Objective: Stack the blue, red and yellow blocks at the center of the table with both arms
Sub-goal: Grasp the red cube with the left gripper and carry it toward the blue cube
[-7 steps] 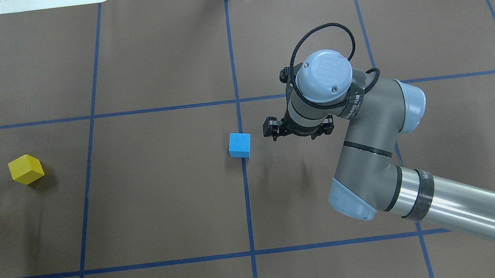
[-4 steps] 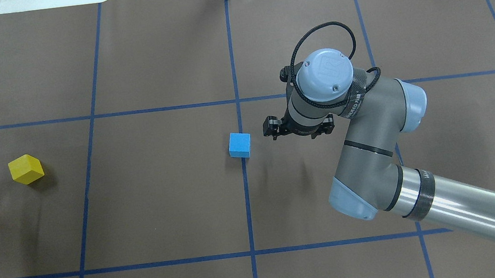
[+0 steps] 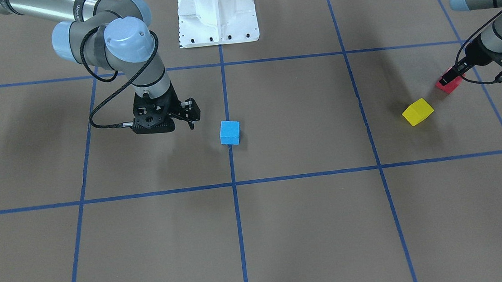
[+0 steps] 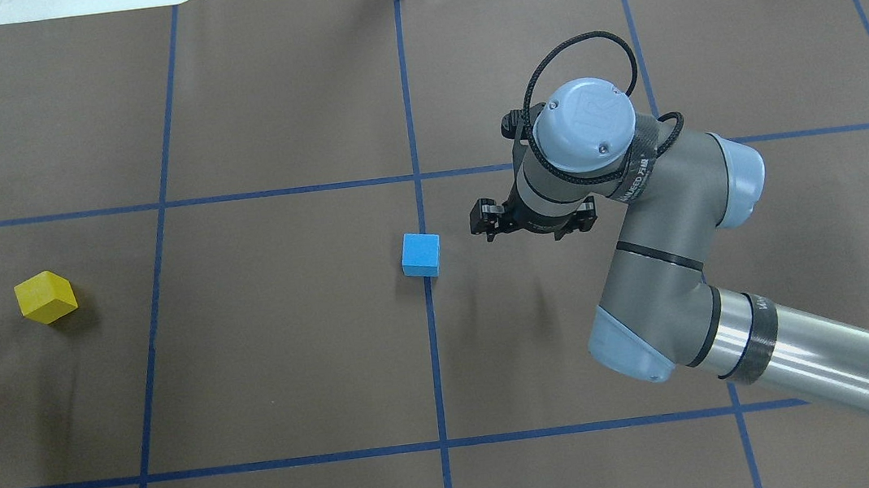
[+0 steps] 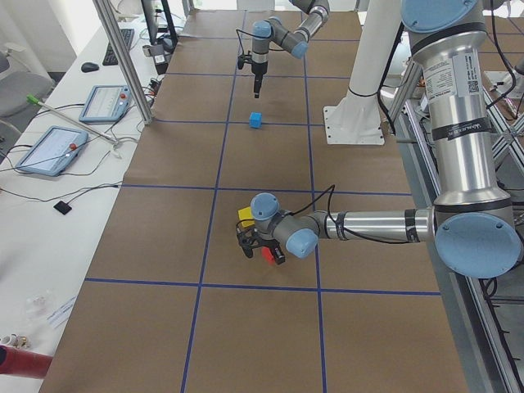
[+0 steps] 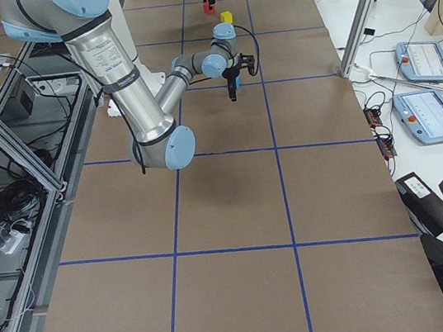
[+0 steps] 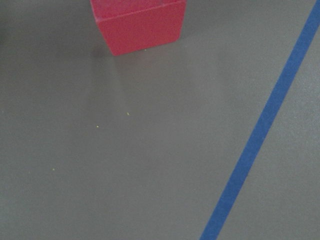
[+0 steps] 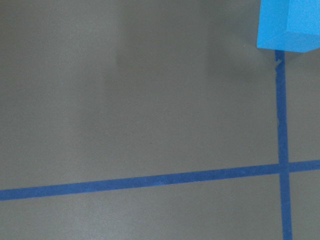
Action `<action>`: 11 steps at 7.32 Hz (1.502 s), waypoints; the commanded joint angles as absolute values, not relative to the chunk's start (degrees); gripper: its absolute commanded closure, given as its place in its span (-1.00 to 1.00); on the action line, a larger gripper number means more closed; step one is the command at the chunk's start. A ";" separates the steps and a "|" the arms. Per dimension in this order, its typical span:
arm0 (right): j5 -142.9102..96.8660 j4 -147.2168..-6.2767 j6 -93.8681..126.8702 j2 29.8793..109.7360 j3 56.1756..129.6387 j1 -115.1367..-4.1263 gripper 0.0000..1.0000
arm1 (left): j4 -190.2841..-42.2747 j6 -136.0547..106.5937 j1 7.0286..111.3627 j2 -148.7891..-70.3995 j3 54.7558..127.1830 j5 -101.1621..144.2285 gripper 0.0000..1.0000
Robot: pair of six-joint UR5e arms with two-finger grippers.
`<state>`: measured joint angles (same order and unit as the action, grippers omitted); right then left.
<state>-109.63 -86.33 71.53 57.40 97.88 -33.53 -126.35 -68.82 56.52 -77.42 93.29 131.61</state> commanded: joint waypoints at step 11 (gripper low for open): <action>-121.46 -85.17 49.83 77.16 103.54 -56.51 -1.00 | -91.14 -58.30 35.45 -139.98 86.61 114.11 1.00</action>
